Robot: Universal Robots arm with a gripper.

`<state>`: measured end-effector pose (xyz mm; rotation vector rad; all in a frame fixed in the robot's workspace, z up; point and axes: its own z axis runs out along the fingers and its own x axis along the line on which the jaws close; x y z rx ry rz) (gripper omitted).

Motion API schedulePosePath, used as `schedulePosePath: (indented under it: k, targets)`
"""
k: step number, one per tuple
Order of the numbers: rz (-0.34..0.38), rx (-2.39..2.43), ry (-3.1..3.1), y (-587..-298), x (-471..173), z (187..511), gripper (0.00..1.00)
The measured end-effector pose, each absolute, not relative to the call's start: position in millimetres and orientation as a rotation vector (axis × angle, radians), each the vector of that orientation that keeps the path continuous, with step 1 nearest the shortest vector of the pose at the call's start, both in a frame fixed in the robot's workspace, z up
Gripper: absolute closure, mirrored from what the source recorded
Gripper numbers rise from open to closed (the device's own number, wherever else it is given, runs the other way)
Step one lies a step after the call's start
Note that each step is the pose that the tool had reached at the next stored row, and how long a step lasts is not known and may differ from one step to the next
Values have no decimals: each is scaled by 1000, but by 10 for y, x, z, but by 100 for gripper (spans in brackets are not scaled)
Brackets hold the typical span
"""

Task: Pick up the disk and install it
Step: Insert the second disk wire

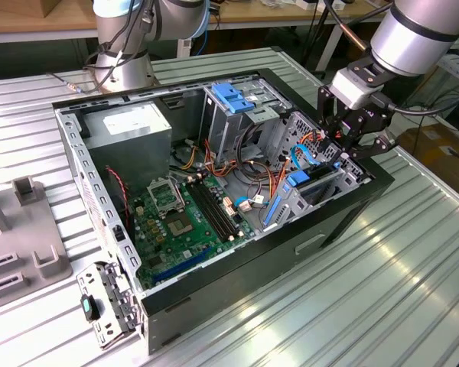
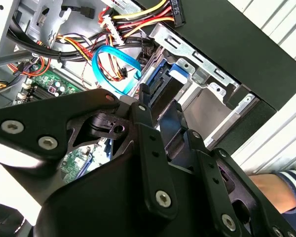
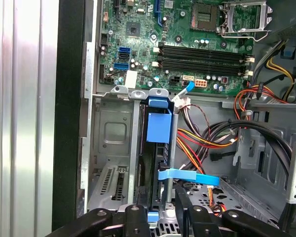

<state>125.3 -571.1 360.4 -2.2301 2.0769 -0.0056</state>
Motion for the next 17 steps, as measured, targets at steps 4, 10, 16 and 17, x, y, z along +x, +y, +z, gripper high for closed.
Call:
schedulePosePath:
  k: [4,10,16,17]
  targets:
    - [-6,-2230,2077,-5712,1252,3604,64]
    - [-6,-2221,2087,-5712,1253,3603,64]
    - [-7,-2203,2105,-5677,1271,3600,64]
    - [-7,-2203,2106,-5669,1278,3599,64]
